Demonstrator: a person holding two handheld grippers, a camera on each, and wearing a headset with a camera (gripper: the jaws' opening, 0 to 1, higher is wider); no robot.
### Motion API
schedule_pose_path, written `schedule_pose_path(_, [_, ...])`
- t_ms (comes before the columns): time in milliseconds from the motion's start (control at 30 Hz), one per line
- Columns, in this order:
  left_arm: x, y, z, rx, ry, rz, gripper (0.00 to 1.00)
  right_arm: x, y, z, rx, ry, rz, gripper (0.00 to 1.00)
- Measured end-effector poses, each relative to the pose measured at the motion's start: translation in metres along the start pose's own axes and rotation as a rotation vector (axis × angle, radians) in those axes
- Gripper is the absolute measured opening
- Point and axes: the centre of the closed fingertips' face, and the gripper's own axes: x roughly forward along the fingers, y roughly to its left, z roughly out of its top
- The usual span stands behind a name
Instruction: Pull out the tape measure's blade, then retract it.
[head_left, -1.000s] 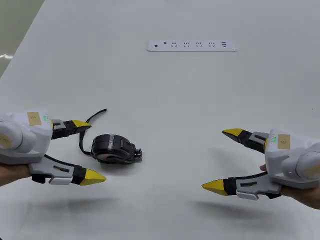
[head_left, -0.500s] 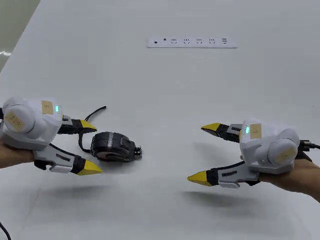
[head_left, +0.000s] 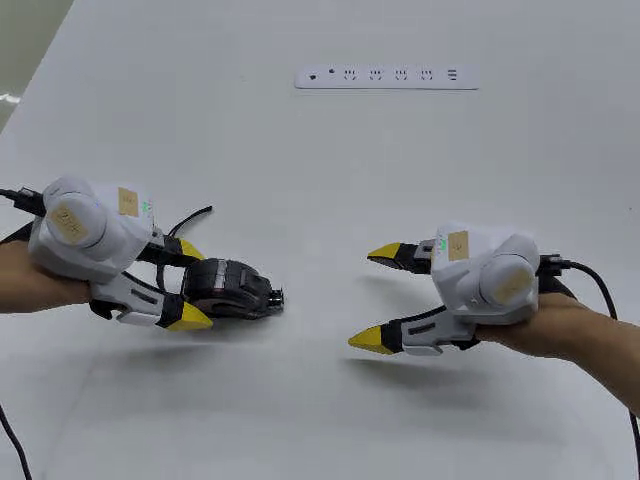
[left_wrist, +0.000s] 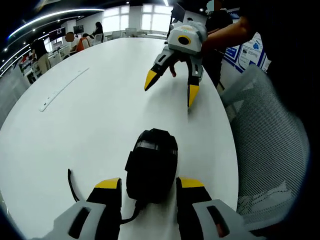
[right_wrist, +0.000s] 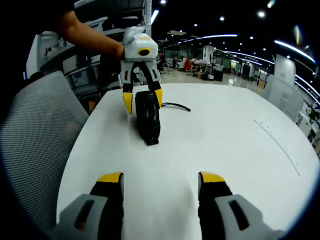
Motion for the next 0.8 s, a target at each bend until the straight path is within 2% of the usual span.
schedule_pose_path(333, [0.004,-0.001,0.000,0.025,0.014,-0.029,0.32,0.020,0.002,0.006,-0.050,0.008,0.041,0.52])
schedule_pose_path(800, [0.005,0.001,-0.001,0.031,0.015,-0.038,0.31,0.046,0.006,0.016,-0.067,0.007,0.090,0.40])
